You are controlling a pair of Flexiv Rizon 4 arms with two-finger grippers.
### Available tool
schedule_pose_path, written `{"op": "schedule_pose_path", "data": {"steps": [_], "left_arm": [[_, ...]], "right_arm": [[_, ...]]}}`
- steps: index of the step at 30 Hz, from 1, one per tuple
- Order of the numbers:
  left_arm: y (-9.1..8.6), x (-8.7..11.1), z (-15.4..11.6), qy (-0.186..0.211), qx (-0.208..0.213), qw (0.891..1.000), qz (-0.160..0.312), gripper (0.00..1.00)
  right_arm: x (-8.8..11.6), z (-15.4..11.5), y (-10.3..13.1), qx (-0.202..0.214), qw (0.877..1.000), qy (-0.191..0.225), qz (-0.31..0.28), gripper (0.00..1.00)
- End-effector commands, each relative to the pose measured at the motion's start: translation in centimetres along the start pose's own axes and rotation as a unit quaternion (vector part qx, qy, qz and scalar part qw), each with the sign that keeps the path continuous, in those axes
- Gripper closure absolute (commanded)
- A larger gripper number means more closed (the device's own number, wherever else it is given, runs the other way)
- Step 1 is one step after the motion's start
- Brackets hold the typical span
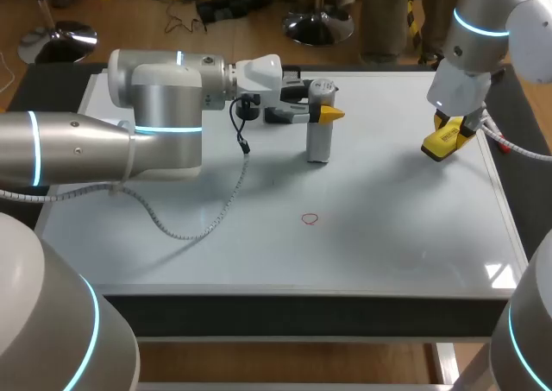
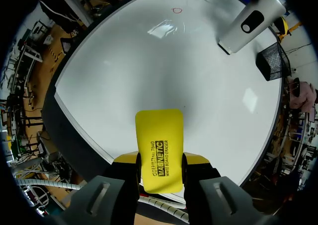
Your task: Pick up the inspection probe, press it on each red-marked spot on the whiteboard one by one, put down the probe, pick up the eraser, and wipe off all the red marks.
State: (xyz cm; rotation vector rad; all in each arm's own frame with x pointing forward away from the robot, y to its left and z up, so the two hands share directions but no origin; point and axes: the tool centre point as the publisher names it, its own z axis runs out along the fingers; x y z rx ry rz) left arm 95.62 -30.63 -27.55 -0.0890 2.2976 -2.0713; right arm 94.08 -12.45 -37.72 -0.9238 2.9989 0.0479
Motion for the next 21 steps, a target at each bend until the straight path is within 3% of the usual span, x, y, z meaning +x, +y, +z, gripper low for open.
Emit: {"op": "schedule_pose_path", "data": {"steps": [1, 4, 10, 21], "left_arm": [[0.2, -0.2, 0.0, 0.002, 0.000, 1.000, -0.001, 1.00], [-0.6, -0.6, 0.0, 0.001, -0.006, 1.000, 0.012, 1.00], [-4.0, -2.4, 0.2, -0.006, 0.004, 1.000, 0.022, 1.00], [-8.3, -6.4, 1.2, 0.015, -0.004, 1.000, 0.023, 1.00]], "right_arm": [[-0.1, 0.0, 0.0, 0.001, 1.000, 0.002, -0.001, 1.00], [-0.1, 0.0, 0.0, 0.001, 1.000, 0.002, -0.001, 1.00], [-0.1, 0.0, 0.0, 0.001, 1.000, 0.002, -0.001, 1.00], [-0.1, 0.0, 0.0, 0.001, 1.000, 0.002, -0.001, 1.00]]}}
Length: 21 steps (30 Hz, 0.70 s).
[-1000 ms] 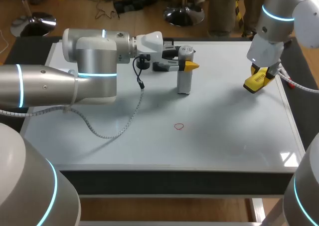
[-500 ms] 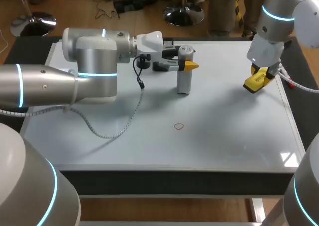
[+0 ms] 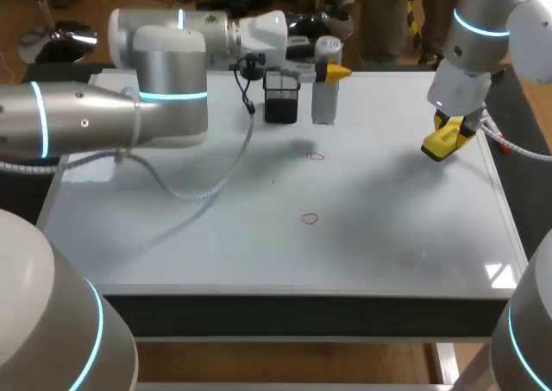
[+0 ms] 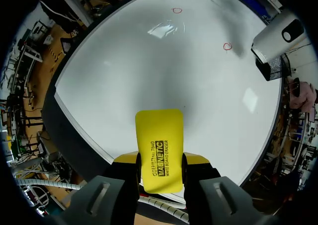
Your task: Pick up the inspection probe, press it on each red-marked spot on the whiteboard one by one, put down the probe, pick up the eraser, and wipe off all the red marks.
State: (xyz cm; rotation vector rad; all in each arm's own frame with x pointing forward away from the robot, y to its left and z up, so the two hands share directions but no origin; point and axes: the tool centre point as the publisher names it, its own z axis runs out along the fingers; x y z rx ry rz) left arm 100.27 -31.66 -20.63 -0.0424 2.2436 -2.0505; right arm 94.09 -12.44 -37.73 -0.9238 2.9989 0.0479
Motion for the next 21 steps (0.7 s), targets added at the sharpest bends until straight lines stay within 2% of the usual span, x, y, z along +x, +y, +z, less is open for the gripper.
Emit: {"op": "schedule_pose_path", "data": {"steps": [1, 11, 21], "left_arm": [[-1.5, -2.2, 0.7, 0.029, -0.010, 1.000, -0.003, 1.00], [-3.9, -6.0, 1.4, 0.048, 0.000, 0.999, -0.014, 1.00], [-5.1, -10.0, 1.9, 0.060, -0.009, 0.998, -0.018, 1.00]], "right_arm": [[0.0, 0.0, -0.1, 0.001, 1.000, 0.002, -0.001, 1.00], [0.0, 0.0, -0.1, 0.001, 1.000, 0.002, -0.001, 1.00], [0.0, 0.0, -0.1, 0.001, 1.000, 0.002, -0.001, 1.00]]}}
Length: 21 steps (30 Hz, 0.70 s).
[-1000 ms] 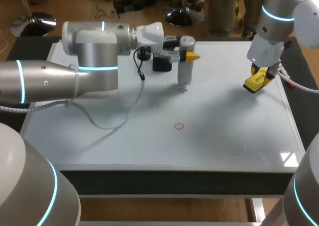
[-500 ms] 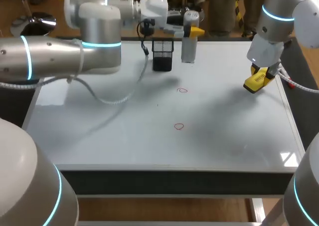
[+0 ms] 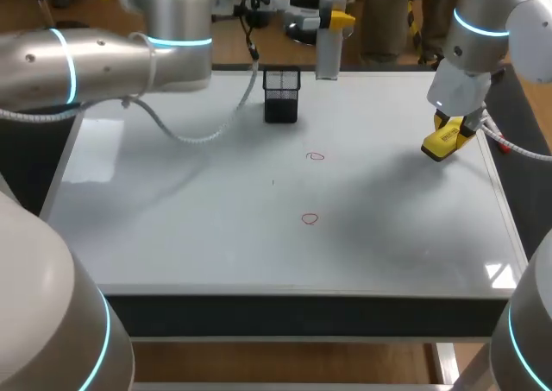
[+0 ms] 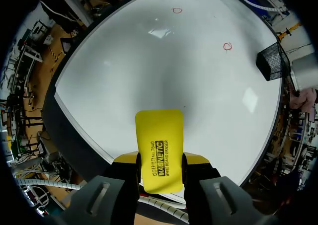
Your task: Pick up the inspection probe, press it on each red-marked spot on the whiteboard one by one, put down the probe, pick up the eraser, and wipe off all the red marks.
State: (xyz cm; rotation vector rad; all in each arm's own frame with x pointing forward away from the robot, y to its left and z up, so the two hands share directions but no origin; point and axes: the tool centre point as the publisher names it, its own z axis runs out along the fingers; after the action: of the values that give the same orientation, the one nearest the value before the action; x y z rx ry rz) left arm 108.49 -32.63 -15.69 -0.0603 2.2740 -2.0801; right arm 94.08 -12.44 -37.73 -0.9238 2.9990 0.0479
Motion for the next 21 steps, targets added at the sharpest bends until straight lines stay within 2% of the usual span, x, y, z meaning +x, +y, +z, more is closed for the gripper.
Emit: {"op": "schedule_pose_path", "data": {"steps": [1, 8, 21], "left_arm": [[-0.6, -2.0, 0.6, 0.050, -0.010, 0.999, -0.001, 1.00], [-0.5, -4.0, 0.7, 0.054, -0.007, 0.998, -0.009, 1.00], [-0.1, -4.3, 1.0, 0.057, -0.014, 0.998, -0.008, 1.00]], "right_arm": [[0.0, 0.0, -0.1, 0.001, 1.000, 0.002, -0.001, 1.00], [0.0, 0.0, -0.1, 0.001, 1.000, 0.002, -0.001, 1.00], [0.0, 0.0, -0.1, 0.001, 1.000, 0.002, -0.001, 1.00]]}}
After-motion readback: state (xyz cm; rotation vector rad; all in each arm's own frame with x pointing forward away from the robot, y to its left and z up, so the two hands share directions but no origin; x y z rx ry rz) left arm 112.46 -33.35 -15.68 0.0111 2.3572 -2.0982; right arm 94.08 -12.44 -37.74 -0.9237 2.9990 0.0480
